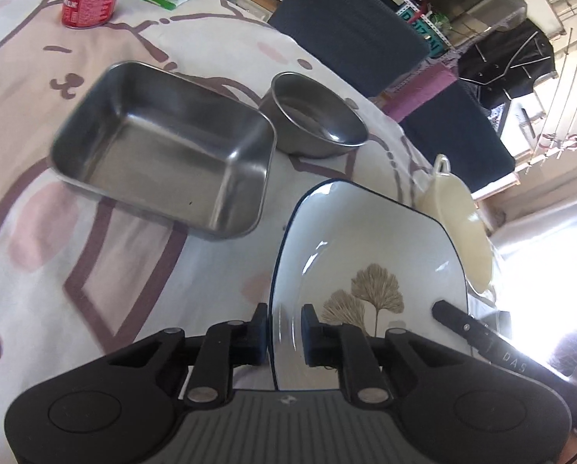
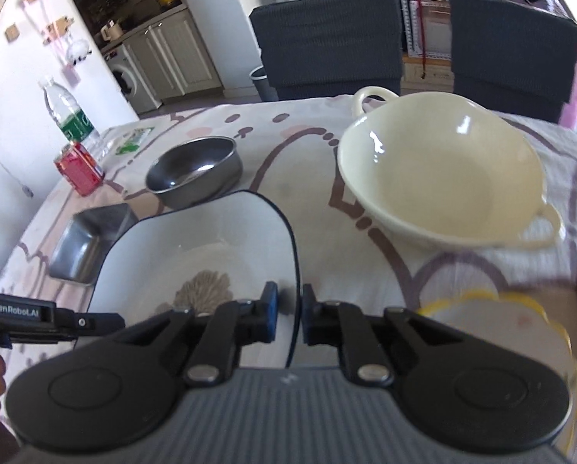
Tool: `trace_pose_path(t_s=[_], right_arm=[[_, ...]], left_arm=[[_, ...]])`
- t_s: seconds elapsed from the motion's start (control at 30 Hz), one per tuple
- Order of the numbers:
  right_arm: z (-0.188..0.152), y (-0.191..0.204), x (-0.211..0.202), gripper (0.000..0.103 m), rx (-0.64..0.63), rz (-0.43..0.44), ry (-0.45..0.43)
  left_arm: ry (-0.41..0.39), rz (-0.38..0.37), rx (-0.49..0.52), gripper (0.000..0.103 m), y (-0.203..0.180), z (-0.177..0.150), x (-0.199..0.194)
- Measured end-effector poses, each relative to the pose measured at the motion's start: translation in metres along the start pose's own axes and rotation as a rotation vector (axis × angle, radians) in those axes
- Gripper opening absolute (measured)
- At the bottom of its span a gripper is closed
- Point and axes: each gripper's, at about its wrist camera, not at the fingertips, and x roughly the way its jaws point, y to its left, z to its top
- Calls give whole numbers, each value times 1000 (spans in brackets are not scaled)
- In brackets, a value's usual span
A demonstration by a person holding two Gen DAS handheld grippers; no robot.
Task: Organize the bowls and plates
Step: 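Close both grippers on the white plate rim, then carry the white plate with both grippers and lower it onto the table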
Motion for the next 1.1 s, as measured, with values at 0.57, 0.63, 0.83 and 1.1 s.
trace_pose_path(t_s=[0.57, 0.63, 0.83, 1.1], right_arm=[[-73, 51, -41, 13, 176, -84, 81], [-78, 56, -36, 13, 163, -88, 97], [-74, 53, -23, 14, 173, -110, 103], [-88, 46, -14, 14, 173, -108, 153]], left_arm=[[98, 37, 113, 17, 33, -31, -44], [96, 49, 106, 17, 36, -30, -44], [130, 60, 139, 17, 30, -33, -38], [150, 94, 136, 18, 29, -34, -32]])
